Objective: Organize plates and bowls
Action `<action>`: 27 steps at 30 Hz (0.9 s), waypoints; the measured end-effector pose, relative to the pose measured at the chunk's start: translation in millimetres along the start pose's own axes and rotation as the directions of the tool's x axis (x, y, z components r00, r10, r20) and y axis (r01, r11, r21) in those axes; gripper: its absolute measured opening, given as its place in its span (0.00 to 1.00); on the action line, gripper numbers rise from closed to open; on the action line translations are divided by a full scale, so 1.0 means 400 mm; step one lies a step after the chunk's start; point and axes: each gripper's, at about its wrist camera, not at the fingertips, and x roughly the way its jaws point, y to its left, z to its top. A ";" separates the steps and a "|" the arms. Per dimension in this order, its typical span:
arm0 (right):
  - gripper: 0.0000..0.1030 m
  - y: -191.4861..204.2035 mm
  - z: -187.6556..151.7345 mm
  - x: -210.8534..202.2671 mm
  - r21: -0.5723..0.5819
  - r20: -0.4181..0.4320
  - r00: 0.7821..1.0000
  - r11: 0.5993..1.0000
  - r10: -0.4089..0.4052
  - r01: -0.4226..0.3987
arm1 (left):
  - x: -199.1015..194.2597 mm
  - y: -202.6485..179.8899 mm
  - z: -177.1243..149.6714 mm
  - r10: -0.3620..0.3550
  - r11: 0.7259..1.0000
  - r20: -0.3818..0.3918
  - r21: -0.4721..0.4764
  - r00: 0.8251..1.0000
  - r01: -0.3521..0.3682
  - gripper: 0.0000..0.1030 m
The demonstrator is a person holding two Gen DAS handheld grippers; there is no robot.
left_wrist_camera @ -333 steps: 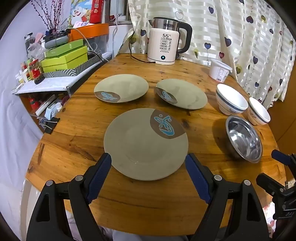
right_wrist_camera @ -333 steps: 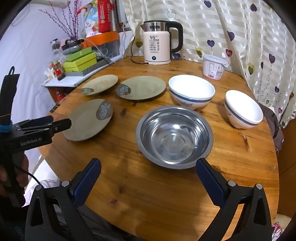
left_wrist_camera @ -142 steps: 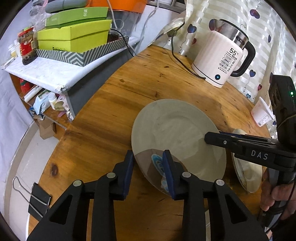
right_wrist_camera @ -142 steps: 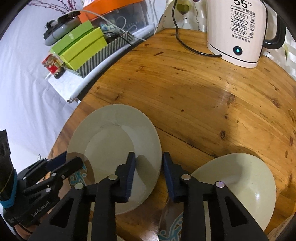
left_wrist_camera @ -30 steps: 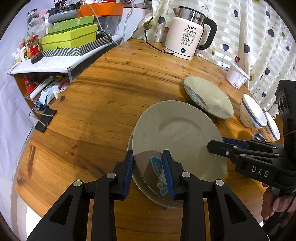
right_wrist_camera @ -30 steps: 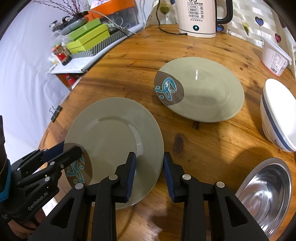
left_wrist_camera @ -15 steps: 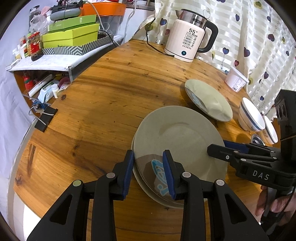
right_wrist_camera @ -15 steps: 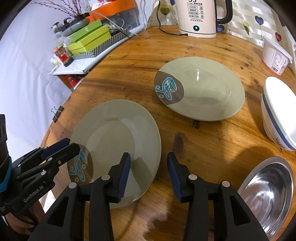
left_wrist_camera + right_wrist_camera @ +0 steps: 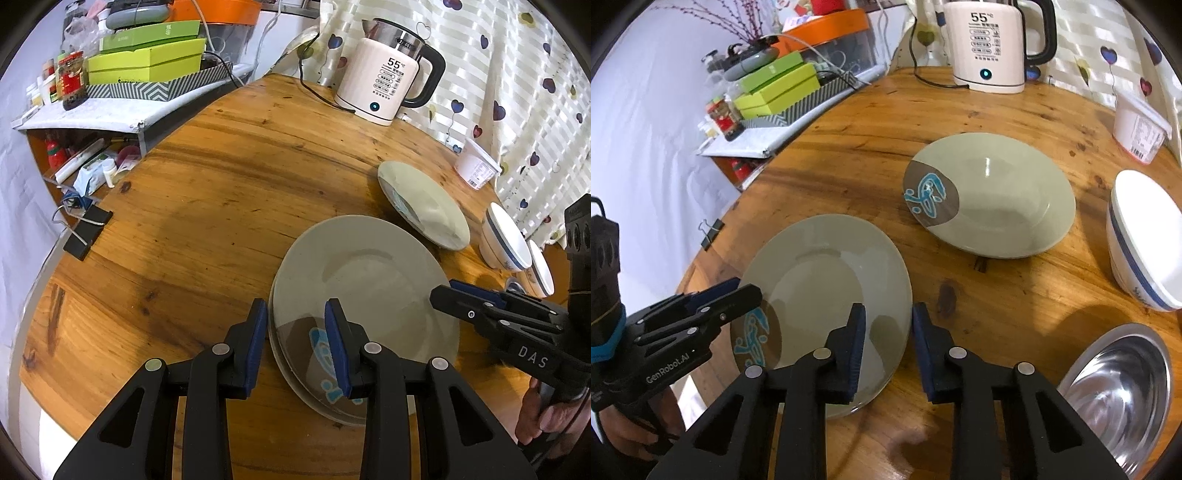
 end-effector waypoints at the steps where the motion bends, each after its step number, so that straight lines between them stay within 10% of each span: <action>1: 0.23 -0.001 -0.001 0.000 0.000 -0.001 1.000 1.000 0.001 -0.001 | 0.000 -0.001 -0.001 -0.001 1.000 0.000 -0.001 1.000 0.001 0.33; 15: 0.21 -0.010 -0.005 -0.021 0.015 0.013 1.000 1.000 0.010 -0.010 | -0.015 0.006 -0.002 -0.007 1.000 0.013 0.003 1.000 0.007 0.33; 27: 0.38 -0.064 -0.011 -0.130 0.099 0.103 0.994 0.995 0.017 -0.028 | -0.055 -0.021 0.026 -0.052 0.998 0.057 0.035 0.997 0.050 0.33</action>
